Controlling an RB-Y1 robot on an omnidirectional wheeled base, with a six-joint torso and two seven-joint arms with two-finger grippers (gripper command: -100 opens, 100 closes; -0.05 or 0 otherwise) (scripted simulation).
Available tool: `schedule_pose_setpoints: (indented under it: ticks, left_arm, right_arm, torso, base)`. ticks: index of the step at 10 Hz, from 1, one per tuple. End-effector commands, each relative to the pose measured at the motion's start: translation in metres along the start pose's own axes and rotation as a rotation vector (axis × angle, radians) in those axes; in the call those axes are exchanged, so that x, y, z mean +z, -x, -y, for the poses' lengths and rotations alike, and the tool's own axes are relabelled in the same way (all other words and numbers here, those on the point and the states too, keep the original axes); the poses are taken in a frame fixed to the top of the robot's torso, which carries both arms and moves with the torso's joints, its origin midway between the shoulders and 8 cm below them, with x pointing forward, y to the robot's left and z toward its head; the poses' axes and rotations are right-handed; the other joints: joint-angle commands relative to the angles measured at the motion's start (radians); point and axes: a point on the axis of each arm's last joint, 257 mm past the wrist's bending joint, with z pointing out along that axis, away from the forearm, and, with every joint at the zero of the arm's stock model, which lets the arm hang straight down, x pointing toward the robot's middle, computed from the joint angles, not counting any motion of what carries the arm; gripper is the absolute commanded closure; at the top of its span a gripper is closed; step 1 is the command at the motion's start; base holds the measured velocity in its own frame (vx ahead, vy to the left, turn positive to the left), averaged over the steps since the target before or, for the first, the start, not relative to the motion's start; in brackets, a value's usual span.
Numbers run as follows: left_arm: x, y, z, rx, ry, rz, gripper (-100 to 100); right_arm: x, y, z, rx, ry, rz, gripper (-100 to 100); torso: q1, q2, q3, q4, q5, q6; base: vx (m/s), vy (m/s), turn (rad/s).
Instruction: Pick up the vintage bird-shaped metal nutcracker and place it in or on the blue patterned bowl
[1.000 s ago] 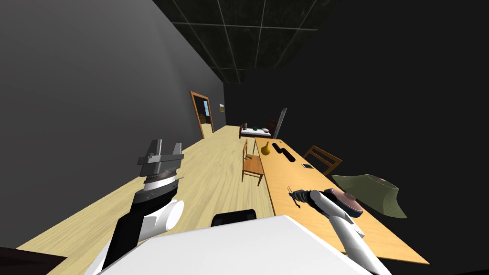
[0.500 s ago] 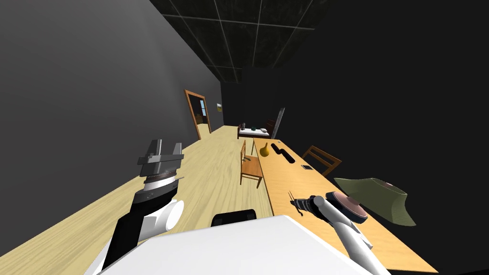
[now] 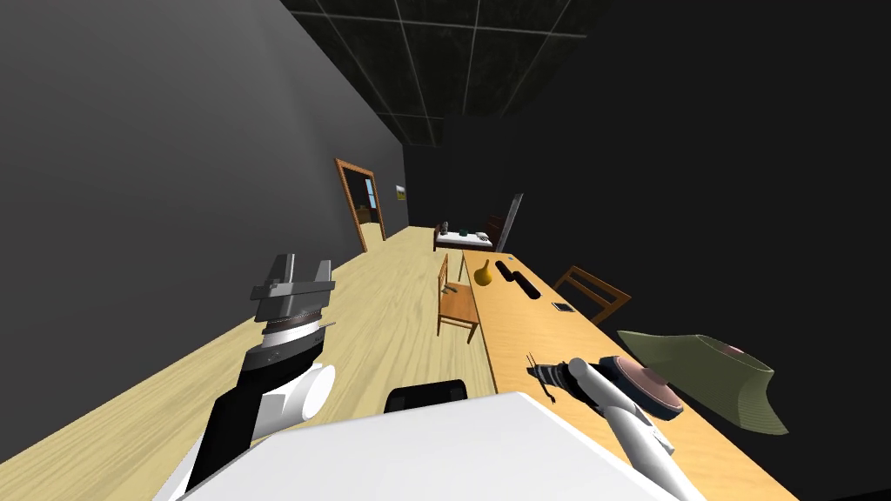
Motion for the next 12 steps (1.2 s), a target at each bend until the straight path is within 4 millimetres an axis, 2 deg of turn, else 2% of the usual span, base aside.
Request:
schedule_pose_setpoints:
  ticks: [1,7,9,10,12]
  left_arm:
    - [0.000,0.000,0.000,0.000,0.000,0.000,0]
    - [0.000,0.000,0.000,0.000,0.000,0.000,0]
    - [0.000,0.000,0.000,0.000,0.000,0.000,0]
    - [0.000,0.000,0.000,0.000,0.000,0.000,0]
    - [0.000,0.000,0.000,0.000,0.000,0.000,0]
  right_arm:
    - [0.006,-0.003,0.006,0.015,0.007,0.000,-100]
    - [0.022,-0.013,0.030,0.054,0.023,-0.005,-100]
    - [0.022,-0.013,0.029,0.052,0.022,-0.005,-100]
    - [0.022,-0.013,0.029,0.054,0.023,-0.005,100]
    - [0.021,-0.013,0.027,0.054,0.027,-0.006,100]
  torso:
    - [0.000,0.000,0.000,0.000,0.000,0.000]
    - [0.004,-0.002,-0.001,0.000,0.001,0.000]
    - [0.004,-0.003,-0.001,0.000,0.001,0.000]
    - [0.004,-0.003,-0.002,-0.001,0.001,0.000]
    - [0.006,-0.004,-0.002,-0.001,0.000,-0.001]
  base:
    - [-0.077,-0.068,0.078]
    - [-0.038,-0.015,0.099]
    - [-0.009,-0.001,0.029]
    - [0.000,0.000,0.000]
    - [0.000,0.004,0.004]
